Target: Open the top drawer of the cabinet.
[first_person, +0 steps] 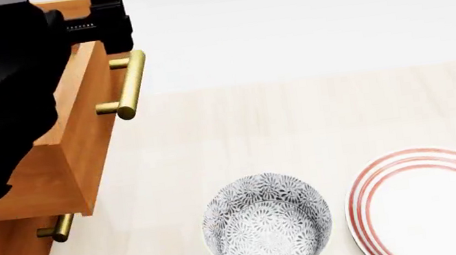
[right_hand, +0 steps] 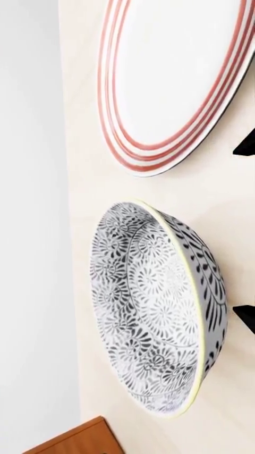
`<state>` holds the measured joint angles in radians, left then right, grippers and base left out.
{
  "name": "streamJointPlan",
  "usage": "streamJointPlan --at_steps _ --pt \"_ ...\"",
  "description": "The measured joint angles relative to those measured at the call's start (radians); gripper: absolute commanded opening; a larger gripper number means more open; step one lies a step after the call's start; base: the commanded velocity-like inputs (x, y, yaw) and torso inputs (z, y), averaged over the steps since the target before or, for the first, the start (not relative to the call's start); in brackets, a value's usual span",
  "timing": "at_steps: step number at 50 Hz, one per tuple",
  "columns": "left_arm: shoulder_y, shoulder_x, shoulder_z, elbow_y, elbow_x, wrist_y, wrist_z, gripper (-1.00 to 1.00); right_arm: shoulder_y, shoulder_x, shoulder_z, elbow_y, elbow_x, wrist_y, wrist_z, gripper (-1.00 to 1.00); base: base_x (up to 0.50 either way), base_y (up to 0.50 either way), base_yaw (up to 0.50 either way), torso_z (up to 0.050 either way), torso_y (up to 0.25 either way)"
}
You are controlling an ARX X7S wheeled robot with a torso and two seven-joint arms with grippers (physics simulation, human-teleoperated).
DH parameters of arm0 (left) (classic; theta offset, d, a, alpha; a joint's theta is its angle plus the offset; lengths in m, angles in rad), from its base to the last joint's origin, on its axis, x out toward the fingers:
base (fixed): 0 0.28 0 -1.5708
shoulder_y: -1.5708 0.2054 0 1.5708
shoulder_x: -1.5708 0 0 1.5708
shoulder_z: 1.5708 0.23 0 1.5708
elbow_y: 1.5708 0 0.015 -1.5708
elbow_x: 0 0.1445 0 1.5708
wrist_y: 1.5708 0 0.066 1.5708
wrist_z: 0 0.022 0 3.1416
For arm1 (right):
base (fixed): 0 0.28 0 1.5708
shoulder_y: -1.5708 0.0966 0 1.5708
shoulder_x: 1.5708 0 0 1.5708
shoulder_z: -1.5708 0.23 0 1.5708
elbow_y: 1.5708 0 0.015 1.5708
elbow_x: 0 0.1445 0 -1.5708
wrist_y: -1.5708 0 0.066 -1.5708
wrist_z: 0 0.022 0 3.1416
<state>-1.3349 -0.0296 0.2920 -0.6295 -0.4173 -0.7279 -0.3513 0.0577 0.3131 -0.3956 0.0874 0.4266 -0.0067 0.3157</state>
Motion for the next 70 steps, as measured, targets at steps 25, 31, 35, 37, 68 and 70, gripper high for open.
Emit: streamJointPlan --at_steps 25,31,35,37,68,70 --pt "-0.219 0.009 0.031 -0.307 -0.269 -0.23 -0.081 1.0 0.0 0.003 -0.008 0.003 0.004 0.0 0.003 1.0 0.0 0.0 0.0 0.0 0.0" --pt "-0.247 0.009 0.042 -0.359 -0.333 -0.251 -0.103 1.0 0.0 0.004 -0.01 0.003 0.004 0.0 0.004 1.0 0.0 0.0 0.0 0.0 0.0" --pt "-0.264 0.009 0.049 -0.391 -0.363 -0.25 -0.118 1.0 -0.001 0.005 -0.011 0.002 0.005 0.001 0.005 1.0 0.0 0.0 0.0 0.0 0.0" --pt "-0.27 0.009 0.054 -0.404 -0.376 -0.249 -0.124 1.0 -0.001 0.006 -0.011 0.001 0.006 0.001 0.005 1.0 0.0 0.0 0.0 0.0 0.0" --pt "-0.339 0.013 0.098 -0.625 -0.626 -0.174 -0.203 1.0 0.004 0.007 -0.019 0.011 0.009 -0.005 0.007 1.0 0.0 0.0 0.0 0.0 0.0" --pt "-0.341 0.013 0.092 -0.634 -0.644 -0.173 -0.211 1.0 0.005 0.007 -0.019 0.012 0.01 -0.005 0.007 1.0 0.0 0.0 0.0 0.0 0.0"
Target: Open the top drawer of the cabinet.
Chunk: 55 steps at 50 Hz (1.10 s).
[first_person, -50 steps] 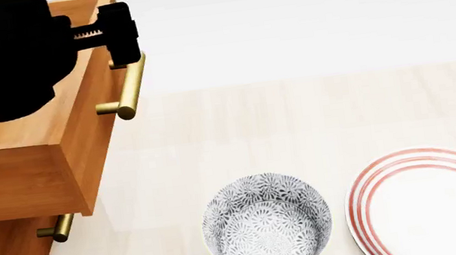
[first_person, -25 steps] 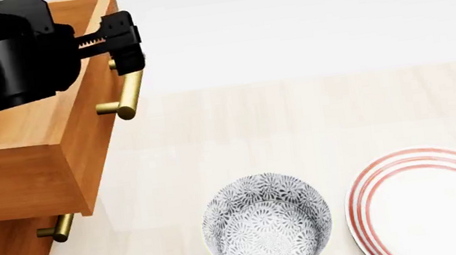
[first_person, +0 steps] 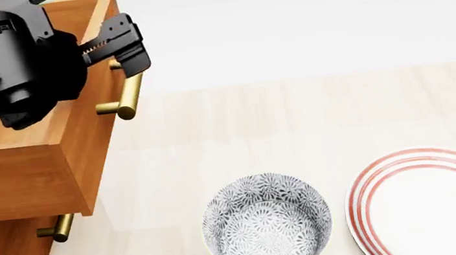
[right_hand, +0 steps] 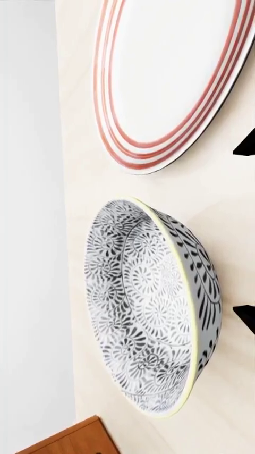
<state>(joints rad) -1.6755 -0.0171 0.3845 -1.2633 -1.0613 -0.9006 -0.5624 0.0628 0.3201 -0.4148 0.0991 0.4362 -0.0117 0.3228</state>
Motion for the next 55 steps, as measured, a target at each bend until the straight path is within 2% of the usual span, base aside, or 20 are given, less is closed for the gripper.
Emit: streamJointPlan --at_steps 24,33,39,55 --pt "-0.004 -0.004 -0.199 -0.035 -0.08 -0.006 -0.135 1.0 0.001 0.005 -0.001 -0.007 0.012 0.006 0.006 1.0 0.0 0.0 0.0 0.0 0.0" --pt "0.003 -0.003 -0.211 -0.036 -0.094 -0.011 -0.164 1.0 -0.001 0.007 -0.003 -0.009 0.015 0.007 0.007 1.0 0.0 0.0 0.0 0.0 0.0" --pt "0.007 -0.003 -0.136 -0.029 -0.165 -0.012 -0.16 1.0 -0.003 0.009 -0.005 -0.011 0.017 0.008 0.008 1.0 0.0 0.0 0.0 0.0 0.0" --pt "0.025 -0.004 0.215 0.04 -0.499 0.003 -0.126 1.0 -0.001 0.01 -0.008 -0.008 0.021 0.006 0.007 1.0 0.0 0.0 0.0 0.0 0.0"
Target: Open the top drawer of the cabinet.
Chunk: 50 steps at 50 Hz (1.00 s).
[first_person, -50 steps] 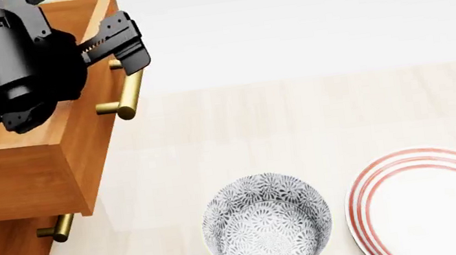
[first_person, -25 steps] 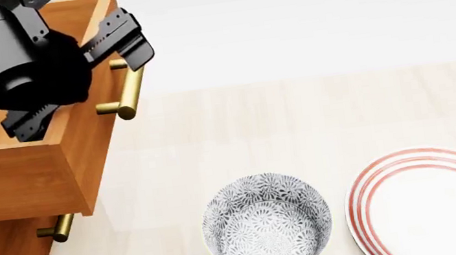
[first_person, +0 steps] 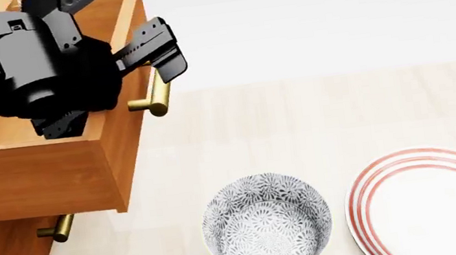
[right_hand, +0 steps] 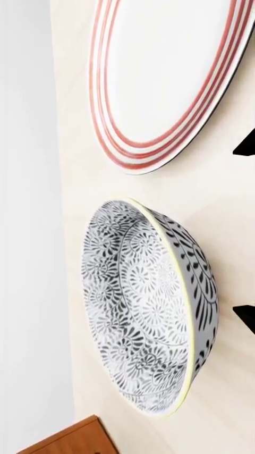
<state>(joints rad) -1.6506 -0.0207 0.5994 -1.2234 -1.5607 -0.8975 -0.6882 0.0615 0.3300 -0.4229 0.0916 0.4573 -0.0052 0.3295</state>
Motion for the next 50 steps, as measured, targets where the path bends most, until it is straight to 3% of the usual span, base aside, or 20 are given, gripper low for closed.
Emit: streamJointPlan --at_steps 18,35,50 --pt "0.0 0.0 0.327 0.06 -0.322 0.063 0.027 1.0 0.001 0.004 0.0 0.002 0.007 -0.003 0.0 1.0 0.0 0.0 0.0 0.0 0.0" --pt "-0.05 -0.01 0.738 0.121 -0.657 0.169 0.066 1.0 0.006 0.01 0.004 0.003 0.015 -0.002 0.002 1.0 0.0 0.0 0.0 0.0 0.0" --pt "-0.101 -0.026 0.997 0.217 -0.814 0.252 0.093 1.0 0.006 0.013 0.005 0.005 0.022 -0.004 0.001 1.0 0.0 0.0 0.0 0.0 0.001"
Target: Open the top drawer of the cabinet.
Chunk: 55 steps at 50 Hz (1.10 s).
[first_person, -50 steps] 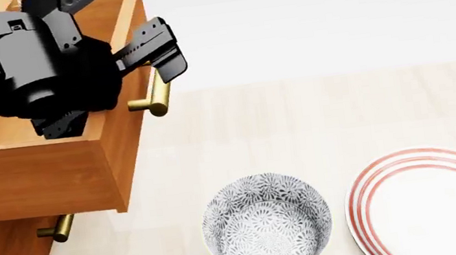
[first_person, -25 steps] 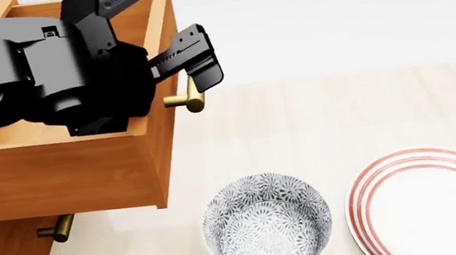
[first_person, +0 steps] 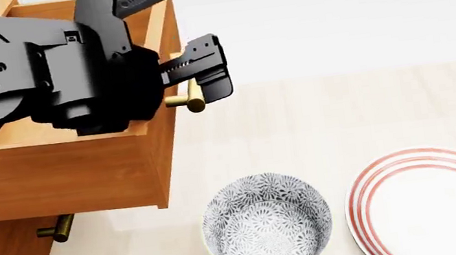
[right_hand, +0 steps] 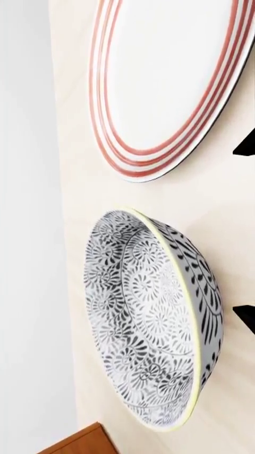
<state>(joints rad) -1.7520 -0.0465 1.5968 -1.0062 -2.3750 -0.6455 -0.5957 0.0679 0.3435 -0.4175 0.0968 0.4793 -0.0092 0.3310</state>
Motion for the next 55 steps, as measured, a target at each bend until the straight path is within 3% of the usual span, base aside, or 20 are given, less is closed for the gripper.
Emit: streamJointPlan --at_steps 16,29,55 --pt "-0.034 -0.048 0.111 0.206 0.015 0.117 -0.024 1.0 0.0 0.001 -0.004 0.005 0.001 -0.004 -0.002 1.0 0.0 0.0 0.0 0.0 0.002" --pt "-0.092 -0.15 0.155 0.591 0.238 0.34 -0.121 1.0 -0.003 0.002 -0.01 0.005 0.001 -0.002 -0.001 1.0 0.0 0.0 0.0 0.001 0.004" --pt "-0.146 -0.272 0.127 0.995 0.574 0.565 -0.237 1.0 0.002 0.002 -0.022 0.011 -0.001 0.002 0.003 1.0 0.0 0.0 0.0 0.0 0.0"
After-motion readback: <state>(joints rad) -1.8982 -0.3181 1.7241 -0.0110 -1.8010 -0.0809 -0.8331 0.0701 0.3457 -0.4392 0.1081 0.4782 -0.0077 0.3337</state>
